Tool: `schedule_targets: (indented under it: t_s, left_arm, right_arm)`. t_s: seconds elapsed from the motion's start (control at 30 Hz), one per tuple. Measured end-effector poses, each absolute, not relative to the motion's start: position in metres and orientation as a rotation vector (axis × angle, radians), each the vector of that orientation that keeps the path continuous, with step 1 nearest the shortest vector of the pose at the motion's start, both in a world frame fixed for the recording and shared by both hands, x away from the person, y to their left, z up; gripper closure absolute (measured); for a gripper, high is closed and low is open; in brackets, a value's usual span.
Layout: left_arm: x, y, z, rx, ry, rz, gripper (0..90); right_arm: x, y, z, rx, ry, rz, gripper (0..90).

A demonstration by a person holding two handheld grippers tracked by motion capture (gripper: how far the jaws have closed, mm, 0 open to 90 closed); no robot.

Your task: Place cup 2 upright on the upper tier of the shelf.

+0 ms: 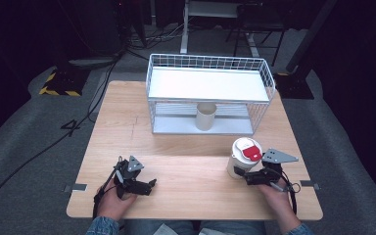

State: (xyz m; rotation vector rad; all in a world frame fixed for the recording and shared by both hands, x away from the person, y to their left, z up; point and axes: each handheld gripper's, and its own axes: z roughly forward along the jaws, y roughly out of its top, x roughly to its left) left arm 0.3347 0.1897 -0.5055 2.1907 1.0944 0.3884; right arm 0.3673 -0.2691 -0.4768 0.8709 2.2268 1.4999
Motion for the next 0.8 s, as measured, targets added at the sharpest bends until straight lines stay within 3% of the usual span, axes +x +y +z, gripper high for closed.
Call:
schedule_targets:
  t_s: [0.8]
  left_arm:
    - [0.3355, 0.1904, -0.5055, 2.186, 1.095, 0.393, 3.2]
  right_arm:
    - [0.3669, -0.2620, -0.4793, 0.927, 2.178, 1.486, 12.8]
